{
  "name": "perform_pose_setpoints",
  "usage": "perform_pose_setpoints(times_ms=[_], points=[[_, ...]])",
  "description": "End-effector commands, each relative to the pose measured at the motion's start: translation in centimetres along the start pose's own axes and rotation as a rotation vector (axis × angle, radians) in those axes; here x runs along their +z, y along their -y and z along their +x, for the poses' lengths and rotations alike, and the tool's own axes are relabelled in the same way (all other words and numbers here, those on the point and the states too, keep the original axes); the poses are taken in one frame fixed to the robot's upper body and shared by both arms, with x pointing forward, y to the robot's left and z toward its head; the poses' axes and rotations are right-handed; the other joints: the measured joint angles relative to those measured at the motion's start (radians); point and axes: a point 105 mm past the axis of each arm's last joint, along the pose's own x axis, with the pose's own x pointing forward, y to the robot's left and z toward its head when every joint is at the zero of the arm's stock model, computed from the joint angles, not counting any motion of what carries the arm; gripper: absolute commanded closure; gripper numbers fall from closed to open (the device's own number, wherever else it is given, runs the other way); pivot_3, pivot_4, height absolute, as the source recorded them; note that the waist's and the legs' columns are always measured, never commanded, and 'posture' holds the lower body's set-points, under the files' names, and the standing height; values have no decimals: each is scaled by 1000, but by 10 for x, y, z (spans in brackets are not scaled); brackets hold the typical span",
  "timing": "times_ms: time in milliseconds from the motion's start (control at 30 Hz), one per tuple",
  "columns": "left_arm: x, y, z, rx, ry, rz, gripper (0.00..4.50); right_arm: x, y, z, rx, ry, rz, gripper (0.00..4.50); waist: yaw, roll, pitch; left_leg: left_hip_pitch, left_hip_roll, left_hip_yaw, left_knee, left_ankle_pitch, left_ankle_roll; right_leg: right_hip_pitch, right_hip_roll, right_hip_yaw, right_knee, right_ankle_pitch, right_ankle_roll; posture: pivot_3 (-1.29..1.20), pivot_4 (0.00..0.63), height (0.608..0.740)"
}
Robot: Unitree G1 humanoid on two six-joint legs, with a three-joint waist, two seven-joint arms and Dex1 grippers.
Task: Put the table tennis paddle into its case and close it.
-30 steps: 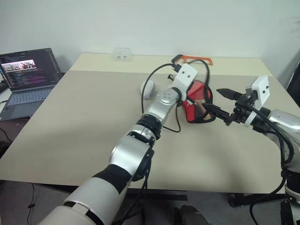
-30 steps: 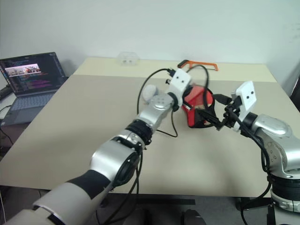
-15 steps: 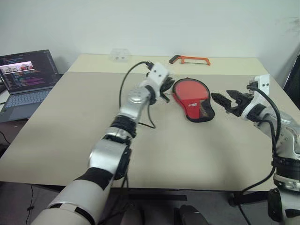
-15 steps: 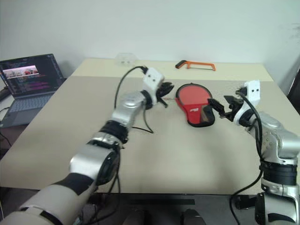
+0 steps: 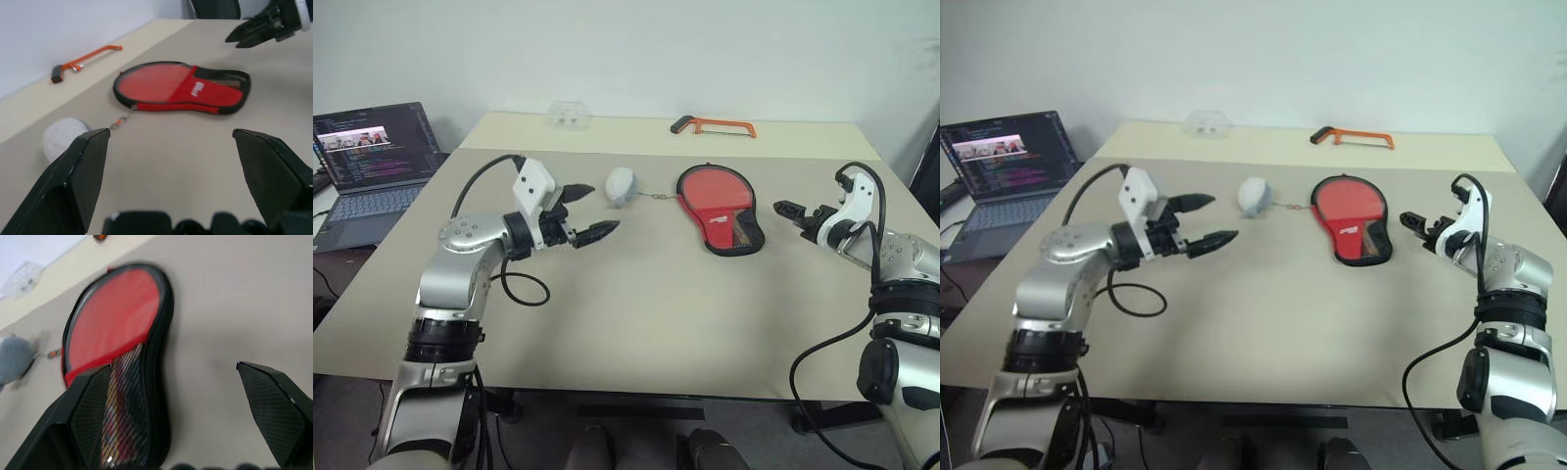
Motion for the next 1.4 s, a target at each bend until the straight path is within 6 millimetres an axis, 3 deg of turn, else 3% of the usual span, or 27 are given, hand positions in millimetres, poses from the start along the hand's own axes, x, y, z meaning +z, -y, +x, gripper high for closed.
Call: perform_pose_setpoints(times_ms=[33,400,567,767,1033,1133,1400], points=[[9,12,-8,-10,3,63,22,10,-10,-1,95,20,132,0,-4,0,0,0,0,0,0,0,0,0,0,0,0,0,0,0,150,740],[5,29,-10,13,-12,37,22,-41,-16,16,161,-105,252,0,-7,0,0,0,0,0,0,0,0,0,0,1,-1,0,0,0,150,740],[4,27,-12,28,-30,44,22,-59,-34,20,232,-149,269,0,-13,0,0,1,1,0,0,0,0,0,1,1,0,0,0,0,150,740],[3,27,-10,30,-35,47,22,-68,-55,20,306,-163,279,0,-27,0,0,1,1,0,0,0,0,0,1,1,1,0,0,0,150,740],[1,29,-7,24,-41,48,22,-73,-63,25,306,-158,295,0,-35,0,0,1,1,0,-1,0,0,0,1,1,1,0,0,0,150,740],[1,29,-6,25,-42,53,0,-78,-61,29,279,-163,293,636,-36,0,0,1,1,0,-1,0,0,0,1,1,1,0,0,0,150,740],[0,28,-6,34,-45,59,0,-89,-57,35,235,-190,301,3425,-36,-3,-2,1,1,0,-1,0,0,0,1,1,0,0,0,0,150,740]])
